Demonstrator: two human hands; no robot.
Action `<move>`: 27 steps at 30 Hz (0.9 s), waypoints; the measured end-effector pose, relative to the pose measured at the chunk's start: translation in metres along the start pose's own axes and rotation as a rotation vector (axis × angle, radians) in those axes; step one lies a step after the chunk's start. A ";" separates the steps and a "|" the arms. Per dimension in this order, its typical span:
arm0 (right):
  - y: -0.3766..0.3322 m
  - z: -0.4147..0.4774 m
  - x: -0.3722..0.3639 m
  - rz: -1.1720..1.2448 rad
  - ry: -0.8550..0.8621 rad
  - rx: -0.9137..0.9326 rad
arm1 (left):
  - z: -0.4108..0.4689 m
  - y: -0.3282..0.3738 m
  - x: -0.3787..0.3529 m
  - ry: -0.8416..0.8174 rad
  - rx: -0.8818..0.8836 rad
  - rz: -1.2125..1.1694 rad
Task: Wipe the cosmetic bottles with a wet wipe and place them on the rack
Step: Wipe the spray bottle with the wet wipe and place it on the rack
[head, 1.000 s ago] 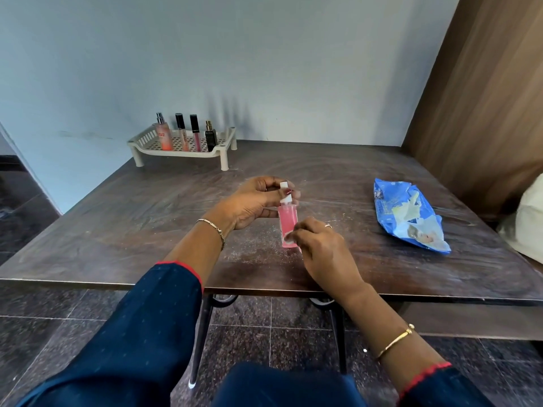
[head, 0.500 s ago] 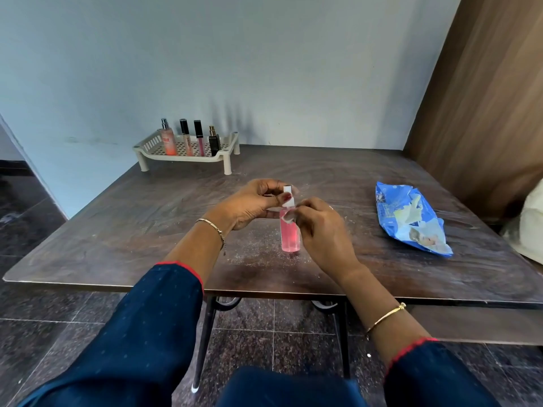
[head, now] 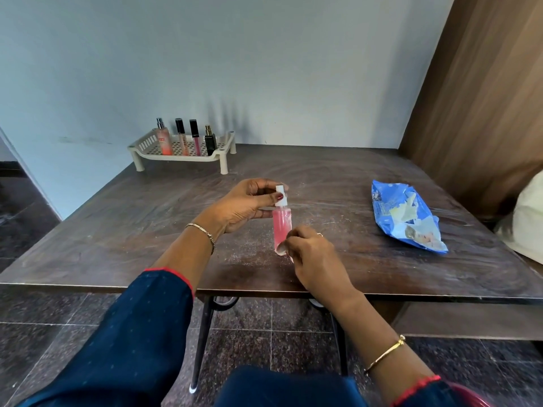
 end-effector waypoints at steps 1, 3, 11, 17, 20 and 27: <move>-0.001 0.001 -0.001 -0.013 -0.008 0.011 | 0.000 0.000 0.000 0.006 0.000 -0.002; -0.003 0.006 0.001 -0.038 -0.007 0.034 | -0.001 0.000 0.001 0.023 0.001 0.001; 0.006 0.040 0.016 -0.099 0.137 0.040 | -0.006 0.003 -0.003 0.049 -0.013 0.010; -0.002 0.032 0.008 -0.146 0.087 0.118 | -0.006 0.005 -0.003 0.139 -0.048 0.110; -0.005 0.023 0.001 -0.132 0.067 0.128 | -0.002 0.002 -0.001 0.158 -0.032 0.080; -0.006 0.006 -0.013 -0.091 0.014 0.094 | -0.003 -0.001 0.009 0.144 0.028 0.099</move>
Point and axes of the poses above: each hand's wrist, its own z-axis towards the middle knuckle, its own x-axis out of the back of the hand, y = z × x, the point moved 6 cm from there along z, towards the middle knuckle, and after that the axes turned 15 degrees about x, right-handed, at the moved point
